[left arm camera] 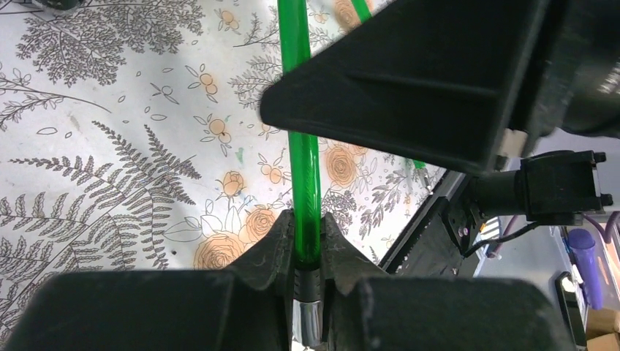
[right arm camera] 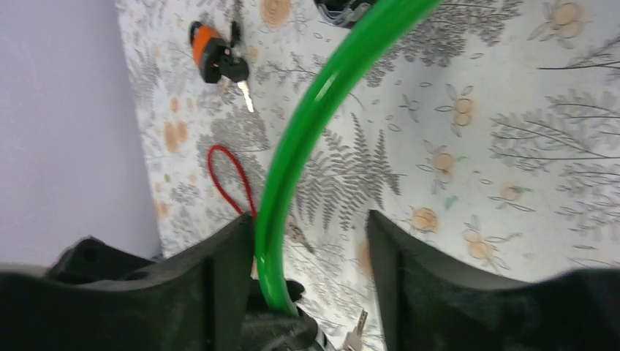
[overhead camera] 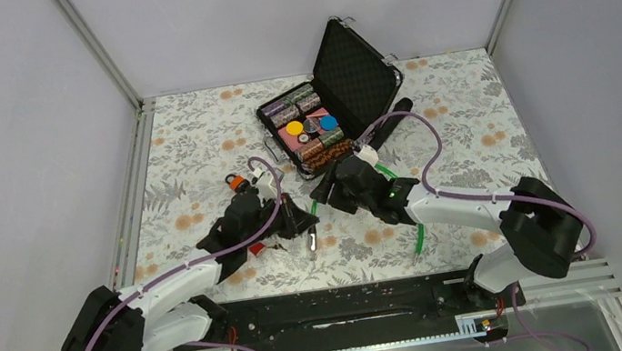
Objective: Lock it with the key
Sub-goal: Pick up the lock from the center of the board.
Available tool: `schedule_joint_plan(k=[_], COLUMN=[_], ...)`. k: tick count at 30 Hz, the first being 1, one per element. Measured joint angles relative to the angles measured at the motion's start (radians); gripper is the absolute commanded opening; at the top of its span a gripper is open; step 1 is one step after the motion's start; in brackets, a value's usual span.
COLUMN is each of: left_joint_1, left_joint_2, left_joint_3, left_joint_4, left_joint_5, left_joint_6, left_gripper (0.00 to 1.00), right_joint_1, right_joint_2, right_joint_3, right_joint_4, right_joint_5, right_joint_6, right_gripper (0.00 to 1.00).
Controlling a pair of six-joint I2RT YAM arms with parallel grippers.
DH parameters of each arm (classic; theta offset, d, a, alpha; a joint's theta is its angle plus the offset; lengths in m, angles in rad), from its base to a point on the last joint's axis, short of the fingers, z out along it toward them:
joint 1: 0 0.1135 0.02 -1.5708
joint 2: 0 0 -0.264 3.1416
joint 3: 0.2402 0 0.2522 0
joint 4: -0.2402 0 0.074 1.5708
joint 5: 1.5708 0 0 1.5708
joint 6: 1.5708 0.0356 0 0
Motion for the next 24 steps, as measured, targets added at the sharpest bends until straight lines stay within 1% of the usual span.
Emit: schedule_joint_plan(k=[2, 4, 6, 7, 8, 9, 11, 14, 18, 22, 24], left_joint_1=[0.000, 0.000, 0.000, 0.000, 0.000, 0.001, 0.000, 0.000, 0.000, 0.000, 0.000], left_joint_2=[-0.018, -0.026, -0.027, -0.028, -0.031, -0.032, -0.035, -0.033, -0.020, 0.005, 0.024], left_joint_3=[0.000, 0.000, 0.000, 0.000, 0.000, 0.000, 0.003, 0.023, 0.042, 0.048, 0.051], left_joint_4=[-0.008, -0.017, -0.016, -0.017, -0.017, -0.016, -0.022, -0.046, -0.051, -0.052, -0.052], left_joint_5=[0.011, 0.020, 0.025, 0.025, 0.024, 0.025, 0.027, 0.027, 0.026, 0.024, 0.024], left_joint_6=[0.008, 0.017, 0.020, 0.023, 0.027, 0.028, 0.041, 0.054, 0.060, 0.071, 0.074], left_gripper=[0.00, 0.01, 0.19, 0.25, 0.35, 0.42, 0.50, 0.54, 0.56, 0.56, 0.49], right_joint_1=[-0.006, -0.014, -0.022, -0.024, -0.025, -0.027, -0.030, -0.032, -0.032, -0.032, -0.032], right_joint_2=[0.021, 0.031, 0.032, 0.032, 0.032, 0.032, 0.032, 0.032, 0.032, 0.032, 0.032], right_joint_3=[0.007, -0.006, -0.026, -0.034, -0.040, -0.048, -0.057, -0.060, -0.060, -0.060, -0.060], right_joint_4=[0.026, 0.103, 0.165, 0.192, 0.209, 0.225, 0.234, 0.234, 0.234, 0.234, 0.234], right_joint_5=[-0.014, -0.043, -0.069, -0.082, -0.086, -0.093, -0.098, -0.108, -0.121, -0.127, -0.136], right_joint_6=[0.008, 0.036, 0.063, 0.084, 0.088, 0.090, 0.092, 0.091, 0.095, 0.104, 0.107], right_gripper=[0.35, 0.18, 0.07, 0.03, 0.00, 0.00, 0.00, 0.00, 0.00, 0.00, 0.00])
